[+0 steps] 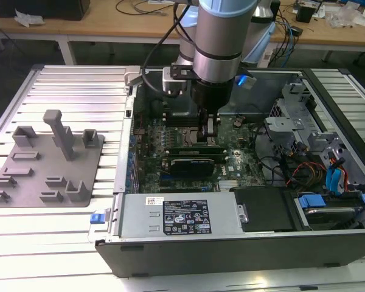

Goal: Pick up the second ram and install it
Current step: 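Press down the second ram until it locks into place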

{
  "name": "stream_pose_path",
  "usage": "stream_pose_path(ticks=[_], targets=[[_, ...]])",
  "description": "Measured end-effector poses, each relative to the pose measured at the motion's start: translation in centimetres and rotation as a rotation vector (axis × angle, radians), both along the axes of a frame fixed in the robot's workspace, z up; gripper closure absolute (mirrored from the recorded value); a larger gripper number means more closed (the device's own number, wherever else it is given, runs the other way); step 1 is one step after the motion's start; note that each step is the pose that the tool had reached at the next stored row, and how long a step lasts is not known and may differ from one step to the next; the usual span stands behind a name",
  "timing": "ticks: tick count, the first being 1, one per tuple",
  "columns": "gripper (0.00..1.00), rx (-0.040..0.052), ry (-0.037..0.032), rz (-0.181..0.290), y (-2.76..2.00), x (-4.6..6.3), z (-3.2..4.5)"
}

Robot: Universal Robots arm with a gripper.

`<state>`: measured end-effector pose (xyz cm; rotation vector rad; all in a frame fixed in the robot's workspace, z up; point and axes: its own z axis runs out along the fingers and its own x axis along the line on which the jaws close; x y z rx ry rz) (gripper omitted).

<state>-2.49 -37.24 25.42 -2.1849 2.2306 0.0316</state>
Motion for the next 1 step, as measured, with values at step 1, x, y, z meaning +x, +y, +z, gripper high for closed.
stream_pose_path(ticks=[1], targets=[[0.92,0.0000,0.0000,0.000,0.00,0.00,0.01]])
